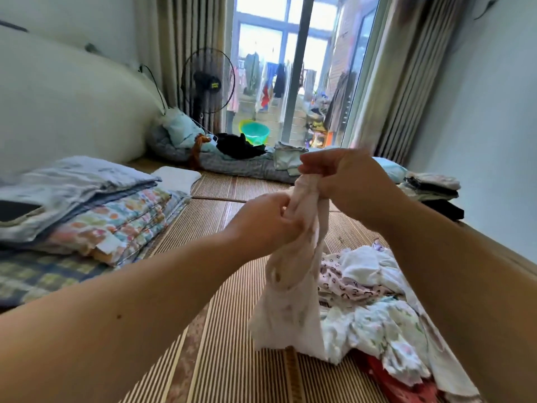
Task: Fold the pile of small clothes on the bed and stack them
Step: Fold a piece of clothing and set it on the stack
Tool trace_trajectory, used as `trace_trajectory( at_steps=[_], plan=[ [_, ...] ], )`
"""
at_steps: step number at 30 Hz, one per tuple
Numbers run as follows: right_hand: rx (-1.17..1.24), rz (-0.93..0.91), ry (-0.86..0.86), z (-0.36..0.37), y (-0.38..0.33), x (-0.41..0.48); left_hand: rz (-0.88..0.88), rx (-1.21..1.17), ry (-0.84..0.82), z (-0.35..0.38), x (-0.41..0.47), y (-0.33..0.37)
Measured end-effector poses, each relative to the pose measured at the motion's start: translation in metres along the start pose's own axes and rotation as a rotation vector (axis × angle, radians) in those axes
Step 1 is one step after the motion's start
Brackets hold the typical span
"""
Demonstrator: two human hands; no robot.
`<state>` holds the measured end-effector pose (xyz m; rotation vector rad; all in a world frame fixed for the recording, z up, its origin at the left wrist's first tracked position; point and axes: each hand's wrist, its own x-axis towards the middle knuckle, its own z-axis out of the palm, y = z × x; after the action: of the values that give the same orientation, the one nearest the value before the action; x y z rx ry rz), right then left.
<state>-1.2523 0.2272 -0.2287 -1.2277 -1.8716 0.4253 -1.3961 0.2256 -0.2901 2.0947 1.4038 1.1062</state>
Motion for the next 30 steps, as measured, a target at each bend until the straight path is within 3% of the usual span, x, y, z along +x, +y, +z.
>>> trace_trajectory(
  at_steps=[4, 8, 11, 15, 17, 24, 27, 30],
  plan=[
    [-0.342, -0.071, 0.015, 0.003, -0.010, -0.009, -0.041, 0.271, -0.016, -0.021, -0.010, -0.029],
    [-0.529, -0.061, -0.013, 0.009, -0.012, -0.013, -0.062, 0.467, 0.028, -0.040, -0.017, -0.055],
    [-0.566, -0.072, -0.035, 0.017, -0.018, -0.015, -0.122, 0.384, 0.068, -0.047, -0.020, -0.057],
    [-0.575, -0.149, -0.036, 0.027, -0.031, -0.018, -0.178, -0.070, -0.011, -0.033, -0.031, -0.035],
    [-0.580, -0.183, -0.014, 0.031, -0.036, -0.018, -0.129, -0.166, -0.041, -0.019, -0.037, -0.016],
    [-0.647, -0.199, -0.021, 0.020, -0.036, -0.016, -0.121, -0.185, 0.125, 0.010, -0.025, 0.001],
    [-0.620, -0.133, -0.044, 0.008, -0.030, -0.015, -0.126, 0.025, 0.158, -0.001, -0.021, -0.017],
    [-0.667, -0.078, 0.040, -0.008, -0.015, -0.011, -0.123, 0.262, 0.140, -0.020, -0.019, -0.042]
  ],
)
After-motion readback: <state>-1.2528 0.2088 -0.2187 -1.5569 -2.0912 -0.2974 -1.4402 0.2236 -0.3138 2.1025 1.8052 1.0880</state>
